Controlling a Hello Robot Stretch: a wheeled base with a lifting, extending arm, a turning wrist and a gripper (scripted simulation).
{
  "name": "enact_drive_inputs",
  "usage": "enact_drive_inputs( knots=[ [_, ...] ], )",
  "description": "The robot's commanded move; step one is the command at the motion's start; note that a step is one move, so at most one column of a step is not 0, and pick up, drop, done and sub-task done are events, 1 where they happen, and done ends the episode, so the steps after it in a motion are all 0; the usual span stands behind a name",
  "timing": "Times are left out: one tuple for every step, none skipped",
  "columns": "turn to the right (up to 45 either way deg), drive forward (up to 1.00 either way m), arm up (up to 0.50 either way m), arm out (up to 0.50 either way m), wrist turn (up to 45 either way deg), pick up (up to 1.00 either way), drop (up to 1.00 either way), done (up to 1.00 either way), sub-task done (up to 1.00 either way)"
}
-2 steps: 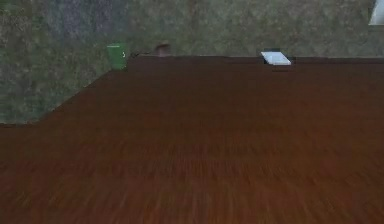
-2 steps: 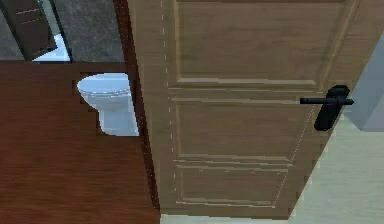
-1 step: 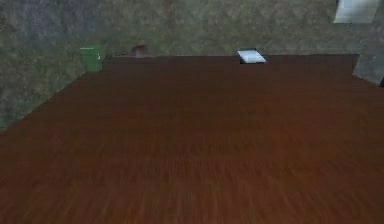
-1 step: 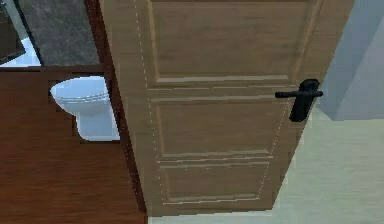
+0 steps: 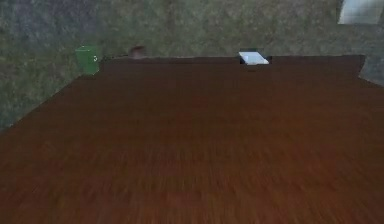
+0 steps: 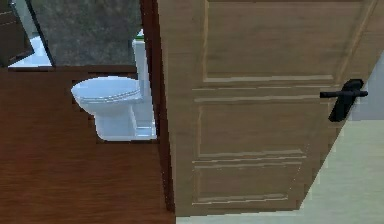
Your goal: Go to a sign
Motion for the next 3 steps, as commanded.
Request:
enact_drive_inputs(
  knots=[
    [0.0,0.30,0.00,0.00,0.0,0.00,0.00,0.00,0.00],
    [42.0,0.00,0.00,0.00,0.0,0.00,0.00,0.00,0.00],
    [3.0,0.00,0.00,0.00,0.0,0.00,0.00,0.00,0.00]
  ],
)
